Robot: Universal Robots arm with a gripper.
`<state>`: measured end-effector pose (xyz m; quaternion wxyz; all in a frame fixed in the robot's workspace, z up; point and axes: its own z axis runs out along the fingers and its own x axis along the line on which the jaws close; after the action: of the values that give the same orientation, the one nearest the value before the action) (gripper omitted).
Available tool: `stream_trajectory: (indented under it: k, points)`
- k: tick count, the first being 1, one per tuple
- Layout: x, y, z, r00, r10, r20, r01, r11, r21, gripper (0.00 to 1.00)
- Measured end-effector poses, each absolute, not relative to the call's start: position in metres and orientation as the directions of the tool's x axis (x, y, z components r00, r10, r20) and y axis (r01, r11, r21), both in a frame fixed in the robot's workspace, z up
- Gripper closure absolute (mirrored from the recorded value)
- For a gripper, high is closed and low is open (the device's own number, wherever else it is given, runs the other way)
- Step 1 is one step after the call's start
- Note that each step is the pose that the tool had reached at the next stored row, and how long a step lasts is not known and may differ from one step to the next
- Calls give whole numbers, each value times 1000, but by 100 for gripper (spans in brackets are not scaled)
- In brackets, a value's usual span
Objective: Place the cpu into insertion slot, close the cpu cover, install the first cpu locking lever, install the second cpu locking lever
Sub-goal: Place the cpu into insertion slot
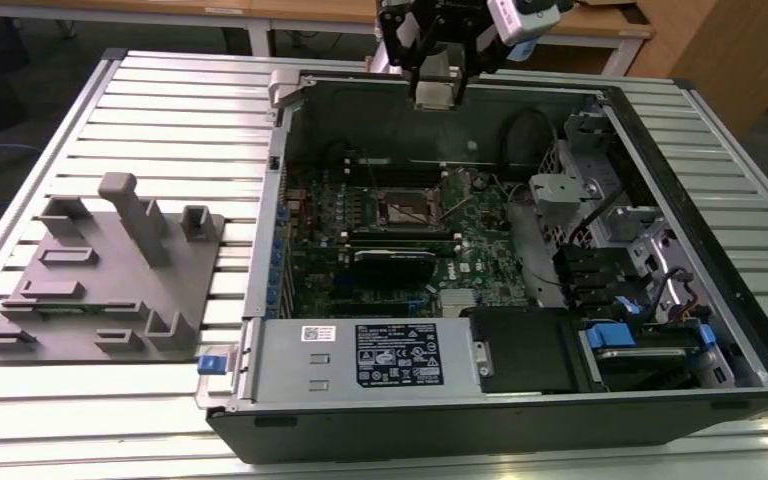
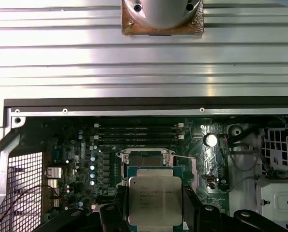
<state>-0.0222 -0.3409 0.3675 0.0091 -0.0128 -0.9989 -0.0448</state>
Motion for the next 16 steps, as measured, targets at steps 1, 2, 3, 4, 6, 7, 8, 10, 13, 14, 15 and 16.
stream_trajectory:
  k: [1,2,3,4,6,7,8,10,13,14,15,16]
  points:
    - [-22,-341,367,-1000,25,19,26,996,89,46]
    - [-22,-341,367,-1000,25,19,26,996,89,46]
    - [-22,-341,367,-1000,25,19,26,996,90,46]
    - [-22,-341,366,-1000,25,19,26,996,90,46]
    - [-22,-341,365,-1000,25,19,26,996,89,46]
    - [-22,-341,365,-1000,25,19,26,996,89,46]
    - [-22,-341,365,-1000,25,19,26,996,89,46]
    - [-22,-341,365,-1000,25,19,26,996,89,46]
    - [-22,-341,365,-1000,25,19,26,996,89,46]
    - [-22,-341,365,-1000,25,19,26,996,89,46]
    - [-22,-341,364,-1000,25,19,26,996,90,46]
    - [-22,-341,364,-1000,25,19,26,996,90,46]
